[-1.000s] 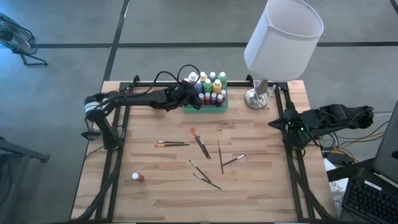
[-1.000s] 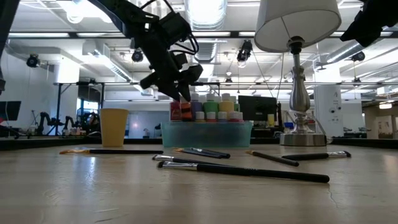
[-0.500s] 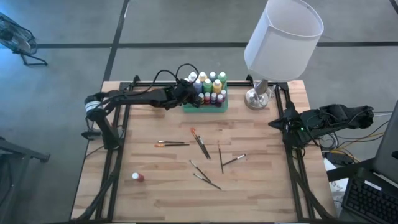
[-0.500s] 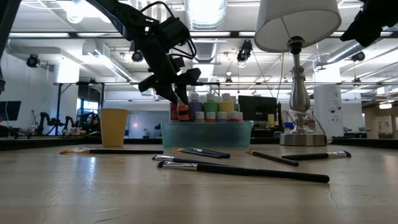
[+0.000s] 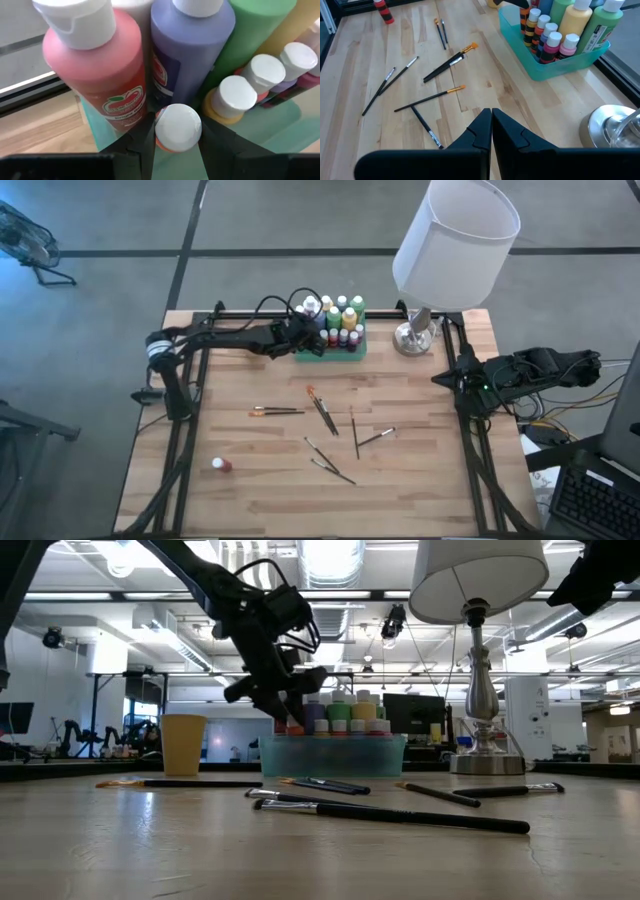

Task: Pick & Place Paint Supplies
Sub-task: Put the small orange paint bottle into the green bin

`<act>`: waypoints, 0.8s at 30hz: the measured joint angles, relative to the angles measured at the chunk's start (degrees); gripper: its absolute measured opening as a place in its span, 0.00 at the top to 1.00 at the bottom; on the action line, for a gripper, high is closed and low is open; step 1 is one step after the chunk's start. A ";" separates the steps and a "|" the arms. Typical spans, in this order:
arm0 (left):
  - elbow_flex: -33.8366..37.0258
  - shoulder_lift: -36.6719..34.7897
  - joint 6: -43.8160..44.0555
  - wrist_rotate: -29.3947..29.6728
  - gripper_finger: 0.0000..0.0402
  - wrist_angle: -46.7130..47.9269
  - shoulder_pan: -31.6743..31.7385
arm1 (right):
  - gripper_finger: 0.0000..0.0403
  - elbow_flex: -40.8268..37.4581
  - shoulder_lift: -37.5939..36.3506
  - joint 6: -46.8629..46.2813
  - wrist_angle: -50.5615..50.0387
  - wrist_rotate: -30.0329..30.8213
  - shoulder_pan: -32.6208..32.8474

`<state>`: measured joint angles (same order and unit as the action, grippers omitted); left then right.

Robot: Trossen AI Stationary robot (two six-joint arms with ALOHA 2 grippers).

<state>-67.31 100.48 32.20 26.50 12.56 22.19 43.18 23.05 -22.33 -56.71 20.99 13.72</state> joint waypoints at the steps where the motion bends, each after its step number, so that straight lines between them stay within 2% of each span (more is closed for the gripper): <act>1: 0.00 0.21 0.00 0.00 0.68 -0.30 0.02 | 0.98 0.00 -0.02 0.00 -0.01 0.00 0.01; 9: -0.18 1.89 -0.01 -0.02 0.68 -1.45 0.17 | 0.98 0.00 0.00 0.00 -0.02 0.01 0.02; 24: -6.16 5.77 -1.09 -0.34 0.68 2.57 0.20 | 0.98 0.00 -0.02 0.00 0.01 0.02 -0.01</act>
<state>-73.47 106.25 31.11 26.15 15.12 22.39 43.18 23.03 -22.33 -56.70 21.02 13.72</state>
